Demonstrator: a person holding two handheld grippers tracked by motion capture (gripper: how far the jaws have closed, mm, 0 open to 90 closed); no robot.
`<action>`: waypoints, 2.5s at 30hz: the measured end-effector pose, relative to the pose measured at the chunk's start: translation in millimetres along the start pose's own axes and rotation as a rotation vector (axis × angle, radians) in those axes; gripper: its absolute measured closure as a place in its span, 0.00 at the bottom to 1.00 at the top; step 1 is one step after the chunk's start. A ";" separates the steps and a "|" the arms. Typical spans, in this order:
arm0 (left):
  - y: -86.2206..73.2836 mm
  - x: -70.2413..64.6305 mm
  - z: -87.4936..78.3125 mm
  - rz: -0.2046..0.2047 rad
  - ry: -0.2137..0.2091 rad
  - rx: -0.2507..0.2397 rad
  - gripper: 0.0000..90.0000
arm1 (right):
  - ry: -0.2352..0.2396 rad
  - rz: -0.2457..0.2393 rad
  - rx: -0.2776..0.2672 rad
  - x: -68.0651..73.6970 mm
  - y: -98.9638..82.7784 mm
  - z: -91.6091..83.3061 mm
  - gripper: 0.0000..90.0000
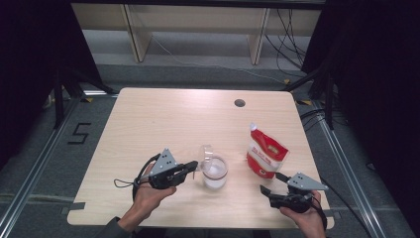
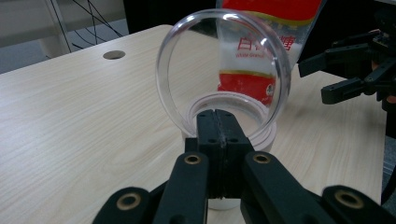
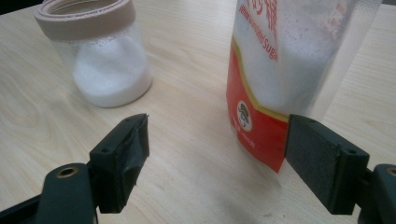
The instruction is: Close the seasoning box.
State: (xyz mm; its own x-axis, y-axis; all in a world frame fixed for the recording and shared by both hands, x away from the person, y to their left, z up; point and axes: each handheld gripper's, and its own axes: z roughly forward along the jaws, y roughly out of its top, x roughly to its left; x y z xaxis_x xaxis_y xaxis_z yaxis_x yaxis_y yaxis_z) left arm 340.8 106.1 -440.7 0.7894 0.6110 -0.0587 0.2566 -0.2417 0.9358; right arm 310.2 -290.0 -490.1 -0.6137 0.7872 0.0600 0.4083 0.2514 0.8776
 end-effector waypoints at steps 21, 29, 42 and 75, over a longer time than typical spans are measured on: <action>-3.5 7.6 -13.5 -0.127 -0.057 -0.018 0.65 | 0.010 -0.002 -0.001 -0.3 0.3 -0.7 0.26; -12.5 8.6 -23.7 -0.127 -0.032 0.002 0.51 | 0.012 -0.004 -0.004 -0.6 0.7 -0.2 0.25; -30.9 16.5 -39.4 -0.136 0.000 0.033 0.37 | 0.007 0.017 0.010 2.7 0.6 -0.3 0.25; -74.9 -1.3 -46.4 -0.105 0.006 0.176 0.23 | 0.004 0.023 0.035 3.0 -0.6 1.4 0.23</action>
State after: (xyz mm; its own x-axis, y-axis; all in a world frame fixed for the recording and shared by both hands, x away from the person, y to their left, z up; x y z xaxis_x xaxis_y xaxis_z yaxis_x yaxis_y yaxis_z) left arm 294.7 158.4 -494.6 0.7498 0.6443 -0.1504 0.4317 -0.3042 0.8492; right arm 309.0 -287.0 -491.1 -0.6068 0.7906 0.0819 0.4458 0.2533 0.8586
